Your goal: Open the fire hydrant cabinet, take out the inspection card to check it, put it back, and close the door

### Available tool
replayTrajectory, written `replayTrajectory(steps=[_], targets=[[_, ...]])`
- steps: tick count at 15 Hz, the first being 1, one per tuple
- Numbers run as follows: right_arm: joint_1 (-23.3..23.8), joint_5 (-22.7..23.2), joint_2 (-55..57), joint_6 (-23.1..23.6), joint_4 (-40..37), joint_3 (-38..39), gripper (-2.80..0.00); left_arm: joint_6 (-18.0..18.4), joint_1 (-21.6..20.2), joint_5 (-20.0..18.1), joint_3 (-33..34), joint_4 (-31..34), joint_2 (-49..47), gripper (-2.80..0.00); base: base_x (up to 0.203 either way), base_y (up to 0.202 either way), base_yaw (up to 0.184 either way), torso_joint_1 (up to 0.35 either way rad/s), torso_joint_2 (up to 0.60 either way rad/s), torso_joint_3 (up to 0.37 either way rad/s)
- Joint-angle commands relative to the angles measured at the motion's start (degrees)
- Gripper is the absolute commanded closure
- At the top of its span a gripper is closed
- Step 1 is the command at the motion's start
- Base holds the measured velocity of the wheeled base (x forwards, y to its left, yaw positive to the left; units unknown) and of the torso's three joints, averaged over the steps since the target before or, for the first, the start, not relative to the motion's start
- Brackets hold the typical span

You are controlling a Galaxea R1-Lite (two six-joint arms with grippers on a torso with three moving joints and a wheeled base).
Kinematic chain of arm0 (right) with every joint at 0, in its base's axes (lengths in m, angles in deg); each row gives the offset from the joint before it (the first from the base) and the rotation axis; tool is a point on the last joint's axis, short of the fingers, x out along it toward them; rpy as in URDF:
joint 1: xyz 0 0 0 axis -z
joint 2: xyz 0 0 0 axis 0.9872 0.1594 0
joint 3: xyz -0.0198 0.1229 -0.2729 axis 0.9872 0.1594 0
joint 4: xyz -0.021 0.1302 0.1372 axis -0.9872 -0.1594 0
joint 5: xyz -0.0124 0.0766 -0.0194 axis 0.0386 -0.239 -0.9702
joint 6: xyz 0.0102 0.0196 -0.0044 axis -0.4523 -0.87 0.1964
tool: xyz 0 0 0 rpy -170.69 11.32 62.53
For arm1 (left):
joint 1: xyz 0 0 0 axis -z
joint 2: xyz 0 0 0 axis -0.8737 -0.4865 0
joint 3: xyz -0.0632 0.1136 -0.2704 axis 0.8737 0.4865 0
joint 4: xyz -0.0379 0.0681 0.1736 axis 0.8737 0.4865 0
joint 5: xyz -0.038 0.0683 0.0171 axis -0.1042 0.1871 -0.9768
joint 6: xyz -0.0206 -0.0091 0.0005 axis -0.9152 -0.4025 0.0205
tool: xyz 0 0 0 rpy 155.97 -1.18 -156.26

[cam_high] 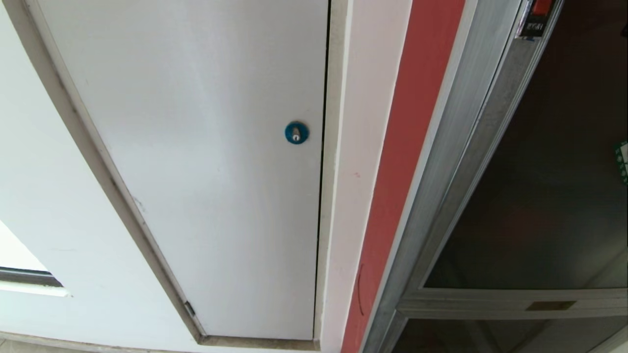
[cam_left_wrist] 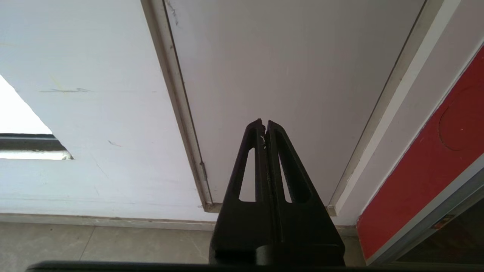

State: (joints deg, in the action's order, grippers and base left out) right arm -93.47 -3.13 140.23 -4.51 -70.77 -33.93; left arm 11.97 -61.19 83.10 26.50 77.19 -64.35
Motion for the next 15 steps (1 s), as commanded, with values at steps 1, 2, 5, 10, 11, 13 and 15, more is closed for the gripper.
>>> replayTrajectory(steps=[1,2,5,10,11,13,15], targets=[[-0.01,0.05,-0.01,-0.20,-0.01,0.93,0.00,0.02,-0.05,0.00,0.00,-0.02,-0.06,0.00,0.000,0.000,0.000,0.000,0.00,0.000],[-0.01,-0.46,-0.14,-0.19,0.16,1.44,0.00,0.02,-0.05,0.00,0.00,-0.02,-0.05,0.00,0.000,0.000,0.000,0.000,0.00,0.000],[0.10,-1.13,-0.49,-0.14,0.26,2.22,0.00,0.02,-0.05,0.00,0.00,-0.02,-0.06,0.00,0.000,0.000,0.000,0.000,0.00,0.000],[1.13,-1.13,-1.02,-0.20,0.26,2.31,0.00,0.02,-0.05,0.00,0.00,-0.02,-0.04,0.00,0.000,0.000,0.000,0.000,0.00,0.000],[1.13,-1.13,-1.22,-0.20,0.26,2.13,0.00,0.02,-0.05,0.00,0.00,0.00,-0.05,0.00,0.000,0.000,0.000,0.000,0.00,0.000],[1.13,-1.04,-1.63,-0.02,0.26,1.78,0.00,0.02,-0.05,0.00,0.00,-0.02,-0.05,0.00,0.000,0.000,0.000,0.000,0.00,0.000],[1.13,-1.13,-1.63,-0.02,0.24,1.70,0.00,0.02,-0.05,0.00,0.00,0.03,0.01,0.00,0.000,0.000,0.000,0.000,0.00,0.000]])
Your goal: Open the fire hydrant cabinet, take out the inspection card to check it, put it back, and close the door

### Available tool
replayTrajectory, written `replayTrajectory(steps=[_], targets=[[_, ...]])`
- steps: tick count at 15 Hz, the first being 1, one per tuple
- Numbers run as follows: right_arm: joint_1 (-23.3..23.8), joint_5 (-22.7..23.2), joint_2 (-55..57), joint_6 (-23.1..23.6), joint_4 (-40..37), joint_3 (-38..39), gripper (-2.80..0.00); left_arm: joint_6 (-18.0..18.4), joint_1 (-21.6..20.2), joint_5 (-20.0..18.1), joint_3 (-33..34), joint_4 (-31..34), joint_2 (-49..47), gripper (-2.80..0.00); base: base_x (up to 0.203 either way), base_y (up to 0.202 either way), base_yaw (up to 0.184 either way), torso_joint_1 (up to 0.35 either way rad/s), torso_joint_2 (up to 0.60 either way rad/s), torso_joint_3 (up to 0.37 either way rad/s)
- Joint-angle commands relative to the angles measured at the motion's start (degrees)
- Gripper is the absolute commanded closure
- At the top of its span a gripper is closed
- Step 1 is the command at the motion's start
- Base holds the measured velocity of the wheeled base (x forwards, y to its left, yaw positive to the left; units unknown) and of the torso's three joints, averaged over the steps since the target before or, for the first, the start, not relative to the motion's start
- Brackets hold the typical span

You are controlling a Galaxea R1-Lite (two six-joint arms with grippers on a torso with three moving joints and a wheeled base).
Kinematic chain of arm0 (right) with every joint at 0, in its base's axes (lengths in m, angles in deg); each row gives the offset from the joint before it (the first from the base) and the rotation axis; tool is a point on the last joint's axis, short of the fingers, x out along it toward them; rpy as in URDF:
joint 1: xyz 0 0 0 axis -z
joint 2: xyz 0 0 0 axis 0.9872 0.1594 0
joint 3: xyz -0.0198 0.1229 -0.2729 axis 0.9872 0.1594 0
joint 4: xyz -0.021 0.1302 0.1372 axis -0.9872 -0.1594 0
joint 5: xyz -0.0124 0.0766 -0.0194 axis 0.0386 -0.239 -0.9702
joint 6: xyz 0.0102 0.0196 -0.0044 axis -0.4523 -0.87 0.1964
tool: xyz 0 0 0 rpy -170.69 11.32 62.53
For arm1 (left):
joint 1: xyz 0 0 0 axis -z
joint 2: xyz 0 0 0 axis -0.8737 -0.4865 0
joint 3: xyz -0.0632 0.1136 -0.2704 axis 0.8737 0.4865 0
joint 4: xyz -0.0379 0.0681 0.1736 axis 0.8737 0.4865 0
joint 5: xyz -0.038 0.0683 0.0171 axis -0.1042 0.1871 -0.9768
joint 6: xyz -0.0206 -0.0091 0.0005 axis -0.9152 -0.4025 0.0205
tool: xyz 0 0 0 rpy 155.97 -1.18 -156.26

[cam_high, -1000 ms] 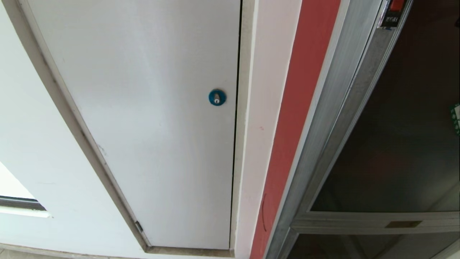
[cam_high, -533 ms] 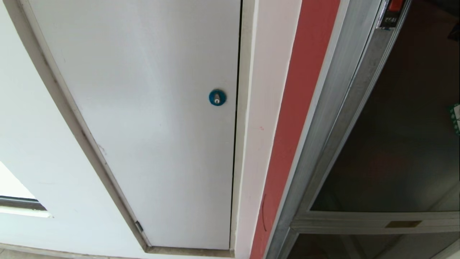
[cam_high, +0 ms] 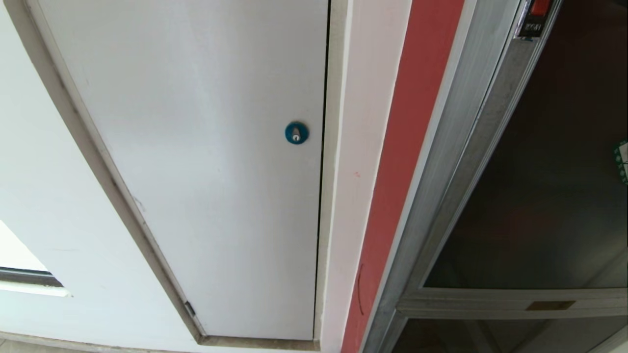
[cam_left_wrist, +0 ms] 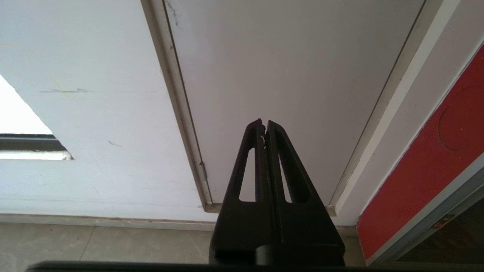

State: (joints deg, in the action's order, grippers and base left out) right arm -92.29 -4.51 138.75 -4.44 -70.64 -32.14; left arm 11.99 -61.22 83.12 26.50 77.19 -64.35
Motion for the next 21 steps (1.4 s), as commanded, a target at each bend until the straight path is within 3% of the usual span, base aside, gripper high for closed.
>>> replayTrajectory(steps=[1,21], targets=[[-0.05,0.25,-0.14,-0.08,0.05,0.22,0.00,0.00,-0.02,-0.03,0.00,0.01,-0.06,0.00,0.000,0.000,0.000,0.000,0.00,0.000],[0.03,-0.98,0.75,0.17,1.37,2.27,0.00,0.00,-0.02,-0.03,0.00,0.02,0.01,0.00,0.000,0.000,0.000,0.000,0.00,0.000]])
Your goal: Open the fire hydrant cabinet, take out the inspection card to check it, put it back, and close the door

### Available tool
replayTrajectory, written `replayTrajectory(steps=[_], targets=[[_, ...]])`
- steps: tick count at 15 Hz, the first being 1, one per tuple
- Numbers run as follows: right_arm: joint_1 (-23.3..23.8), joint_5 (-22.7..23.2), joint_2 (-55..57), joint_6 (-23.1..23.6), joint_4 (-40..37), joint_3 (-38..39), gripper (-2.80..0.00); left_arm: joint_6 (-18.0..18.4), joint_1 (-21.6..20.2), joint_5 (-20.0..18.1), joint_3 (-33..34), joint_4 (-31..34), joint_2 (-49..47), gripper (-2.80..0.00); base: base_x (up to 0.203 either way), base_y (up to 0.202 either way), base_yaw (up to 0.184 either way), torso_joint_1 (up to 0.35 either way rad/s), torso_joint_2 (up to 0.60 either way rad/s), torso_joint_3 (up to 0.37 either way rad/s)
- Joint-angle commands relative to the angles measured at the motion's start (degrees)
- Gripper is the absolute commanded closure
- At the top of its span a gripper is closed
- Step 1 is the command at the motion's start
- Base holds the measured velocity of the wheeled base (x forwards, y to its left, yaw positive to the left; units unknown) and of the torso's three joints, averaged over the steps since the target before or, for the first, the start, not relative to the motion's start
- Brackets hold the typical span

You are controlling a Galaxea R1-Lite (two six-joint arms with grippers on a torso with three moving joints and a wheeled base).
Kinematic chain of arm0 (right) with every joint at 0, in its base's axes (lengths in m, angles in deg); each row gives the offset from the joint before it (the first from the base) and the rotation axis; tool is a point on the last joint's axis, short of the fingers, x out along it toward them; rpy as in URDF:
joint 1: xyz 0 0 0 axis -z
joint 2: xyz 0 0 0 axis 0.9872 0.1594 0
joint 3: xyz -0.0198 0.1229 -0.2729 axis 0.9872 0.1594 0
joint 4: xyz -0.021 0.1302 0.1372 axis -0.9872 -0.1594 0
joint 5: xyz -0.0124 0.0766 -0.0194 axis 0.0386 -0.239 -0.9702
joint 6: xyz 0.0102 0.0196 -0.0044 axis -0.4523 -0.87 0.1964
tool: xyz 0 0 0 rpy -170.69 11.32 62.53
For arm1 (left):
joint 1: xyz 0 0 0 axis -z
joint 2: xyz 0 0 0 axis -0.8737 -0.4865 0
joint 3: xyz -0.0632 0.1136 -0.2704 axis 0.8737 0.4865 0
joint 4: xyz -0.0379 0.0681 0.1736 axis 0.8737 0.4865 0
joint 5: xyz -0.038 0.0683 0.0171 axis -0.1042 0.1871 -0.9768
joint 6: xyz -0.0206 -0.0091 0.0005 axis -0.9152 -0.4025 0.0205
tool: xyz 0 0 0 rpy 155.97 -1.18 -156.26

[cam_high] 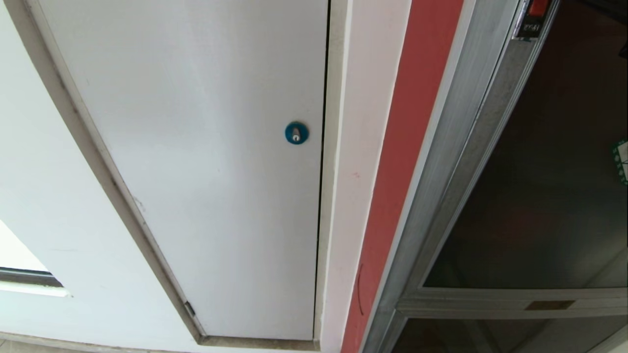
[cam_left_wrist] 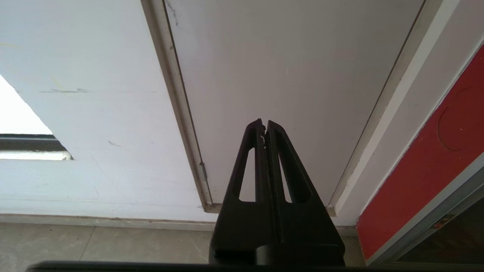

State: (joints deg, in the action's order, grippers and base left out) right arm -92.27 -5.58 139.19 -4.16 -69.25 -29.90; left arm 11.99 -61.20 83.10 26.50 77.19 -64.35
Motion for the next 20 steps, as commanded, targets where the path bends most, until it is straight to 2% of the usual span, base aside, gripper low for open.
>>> replayTrajectory(steps=[1,20], targets=[[0.01,-0.02,0.32,-0.11,-0.03,0.03,0.00,0.00,-0.04,0.00,0.00,-0.03,-0.06,0.00,0.000,0.000,0.000,0.000,0.00,0.000],[0.50,-1.76,2.32,0.15,0.06,0.20,0.00,0.00,-0.04,0.00,0.00,-0.03,-0.06,0.00,0.000,0.000,0.000,0.000,0.00,0.000]])
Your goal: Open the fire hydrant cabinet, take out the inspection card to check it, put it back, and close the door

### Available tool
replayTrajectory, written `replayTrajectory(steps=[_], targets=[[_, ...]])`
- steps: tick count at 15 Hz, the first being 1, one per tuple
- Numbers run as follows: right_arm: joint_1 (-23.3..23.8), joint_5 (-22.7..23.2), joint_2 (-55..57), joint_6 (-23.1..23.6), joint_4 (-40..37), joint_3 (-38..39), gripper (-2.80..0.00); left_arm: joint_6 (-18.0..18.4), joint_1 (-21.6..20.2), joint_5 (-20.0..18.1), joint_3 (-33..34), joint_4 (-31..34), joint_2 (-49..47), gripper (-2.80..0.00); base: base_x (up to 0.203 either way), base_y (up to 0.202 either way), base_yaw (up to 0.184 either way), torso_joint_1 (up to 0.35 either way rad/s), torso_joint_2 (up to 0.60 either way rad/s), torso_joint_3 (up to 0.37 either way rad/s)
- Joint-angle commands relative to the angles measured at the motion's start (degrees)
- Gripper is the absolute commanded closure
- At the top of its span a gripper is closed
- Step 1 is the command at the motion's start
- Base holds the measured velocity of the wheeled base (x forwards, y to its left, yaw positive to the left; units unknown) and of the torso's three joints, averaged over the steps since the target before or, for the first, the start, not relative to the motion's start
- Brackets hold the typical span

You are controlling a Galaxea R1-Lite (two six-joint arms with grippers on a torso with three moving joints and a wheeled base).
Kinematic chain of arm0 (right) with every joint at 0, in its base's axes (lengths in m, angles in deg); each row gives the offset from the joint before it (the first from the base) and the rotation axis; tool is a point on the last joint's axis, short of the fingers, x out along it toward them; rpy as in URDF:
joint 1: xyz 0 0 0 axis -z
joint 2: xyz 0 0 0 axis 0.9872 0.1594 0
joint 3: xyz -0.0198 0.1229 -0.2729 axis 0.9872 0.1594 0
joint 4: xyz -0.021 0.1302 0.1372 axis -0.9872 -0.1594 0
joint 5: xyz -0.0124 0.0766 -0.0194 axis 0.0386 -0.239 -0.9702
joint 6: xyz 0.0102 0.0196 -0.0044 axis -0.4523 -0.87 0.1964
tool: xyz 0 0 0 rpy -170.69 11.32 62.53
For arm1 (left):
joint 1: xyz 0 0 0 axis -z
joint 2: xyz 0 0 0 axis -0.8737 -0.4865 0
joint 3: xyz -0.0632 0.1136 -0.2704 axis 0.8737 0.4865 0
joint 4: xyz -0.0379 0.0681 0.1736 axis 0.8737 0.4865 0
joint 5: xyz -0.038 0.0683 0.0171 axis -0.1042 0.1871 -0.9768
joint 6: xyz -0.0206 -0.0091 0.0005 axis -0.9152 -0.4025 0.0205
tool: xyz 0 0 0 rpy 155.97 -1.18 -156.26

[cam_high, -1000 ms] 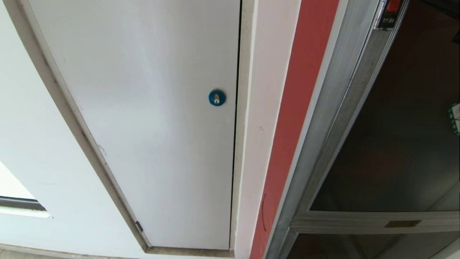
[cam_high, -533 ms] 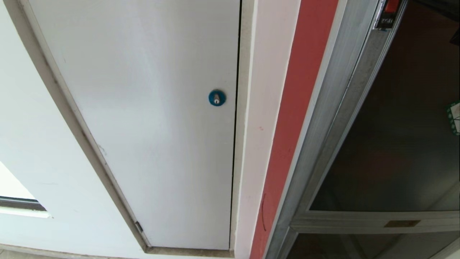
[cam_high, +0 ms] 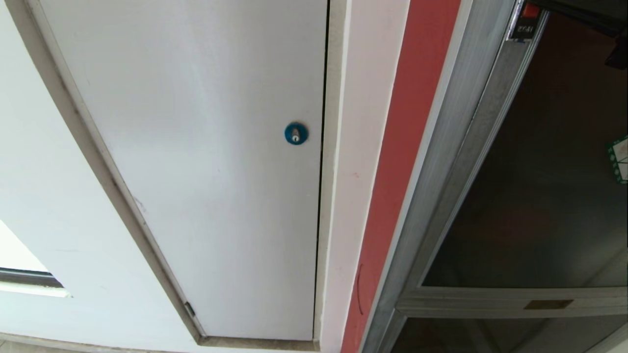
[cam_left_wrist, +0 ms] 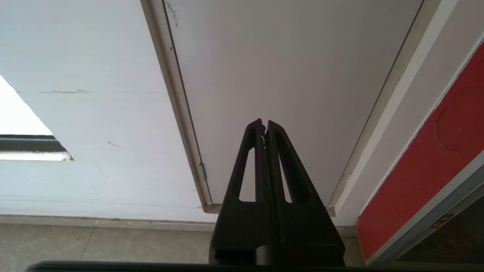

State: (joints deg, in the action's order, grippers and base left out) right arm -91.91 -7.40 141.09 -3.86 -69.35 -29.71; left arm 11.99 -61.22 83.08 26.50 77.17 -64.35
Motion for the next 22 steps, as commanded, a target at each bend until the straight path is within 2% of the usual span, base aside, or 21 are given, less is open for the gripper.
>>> replayTrajectory(steps=[1,7,12,19,20,22], targets=[[0.27,0.06,0.20,-0.06,0.16,-0.07,0.00,0.00,-0.02,0.02,0.00,0.00,-0.06,0.00,0.000,0.000,0.000,0.000,0.00,0.000],[0.10,1.01,-3.99,-0.26,0.07,1.20,0.00,0.00,-0.02,0.02,0.00,0.00,-0.06,0.00,0.000,0.000,0.000,0.000,0.00,0.000],[0.10,3.76,-11.13,-0.37,0.07,7.15,0.00,0.00,-0.02,0.02,0.00,0.00,-0.06,0.00,0.000,0.000,0.000,0.000,0.00,0.000],[0.18,3.16,-23.01,-1.23,-0.48,13.92,0.00,0.00,-0.02,0.02,0.00,0.00,-0.06,0.00,0.000,0.000,0.000,0.000,0.00,0.000],[0.48,2.85,-24.95,-1.77,-0.82,14.55,0.00,0.00,-0.02,0.02,0.00,0.00,-0.06,0.00,0.000,0.000,0.000,0.000,0.00,0.000],[4.21,2.90,-29.37,-2.79,-2.15,15.88,0.00,0.00,-0.02,0.02,0.00,0.00,-0.06,0.00,0.000,0.000,0.000,0.000,0.00,0.000]])
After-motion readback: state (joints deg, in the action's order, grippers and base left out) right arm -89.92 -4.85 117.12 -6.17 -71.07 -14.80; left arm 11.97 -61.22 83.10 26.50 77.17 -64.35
